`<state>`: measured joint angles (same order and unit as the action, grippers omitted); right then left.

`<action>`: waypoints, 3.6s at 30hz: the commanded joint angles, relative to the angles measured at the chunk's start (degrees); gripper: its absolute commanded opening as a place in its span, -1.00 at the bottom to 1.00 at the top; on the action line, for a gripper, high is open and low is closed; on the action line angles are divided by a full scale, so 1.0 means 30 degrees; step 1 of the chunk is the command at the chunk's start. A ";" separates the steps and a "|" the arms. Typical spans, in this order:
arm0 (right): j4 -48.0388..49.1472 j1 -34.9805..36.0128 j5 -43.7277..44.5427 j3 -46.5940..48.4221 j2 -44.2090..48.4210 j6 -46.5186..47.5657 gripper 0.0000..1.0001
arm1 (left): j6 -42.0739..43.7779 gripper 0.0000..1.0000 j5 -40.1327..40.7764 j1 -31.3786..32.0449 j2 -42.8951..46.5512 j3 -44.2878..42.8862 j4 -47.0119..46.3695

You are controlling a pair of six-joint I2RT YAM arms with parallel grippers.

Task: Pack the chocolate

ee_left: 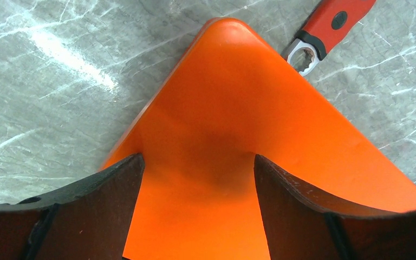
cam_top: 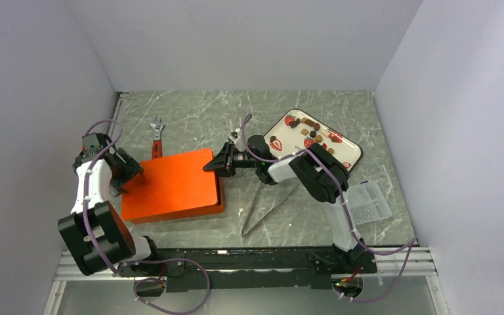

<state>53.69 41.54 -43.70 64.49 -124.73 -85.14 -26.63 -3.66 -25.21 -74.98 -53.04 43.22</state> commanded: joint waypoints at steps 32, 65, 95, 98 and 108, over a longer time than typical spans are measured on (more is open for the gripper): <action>-0.8272 -0.1604 0.1321 0.1971 0.1999 0.4858 -0.24 | -0.0909 0.49 -0.1516 0.1320 -0.2155 -0.2597 -0.0388; -1.2930 -0.2132 0.3340 0.2769 0.3958 0.9251 0.38 | 0.0242 0.99 -0.2218 -0.1954 0.0471 0.0073 -0.2672; -1.8340 0.1002 0.7833 0.2692 0.5633 1.3601 0.31 | -0.0018 0.77 -0.2478 -0.1607 -0.0796 -0.0250 -0.1438; -1.8567 0.1035 0.7872 0.3005 0.5386 1.3665 0.26 | -0.0083 0.73 -0.2385 -0.1499 -0.1166 -0.0440 -0.1484; -1.9177 0.0906 0.7551 0.4236 0.4146 1.4011 0.16 | -0.0405 0.68 -0.1933 -0.1047 -0.2401 -0.1304 -0.1294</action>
<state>-3.60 44.47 -21.06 74.22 -110.83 -44.42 -26.48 -9.78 -29.39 -80.84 -54.02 39.48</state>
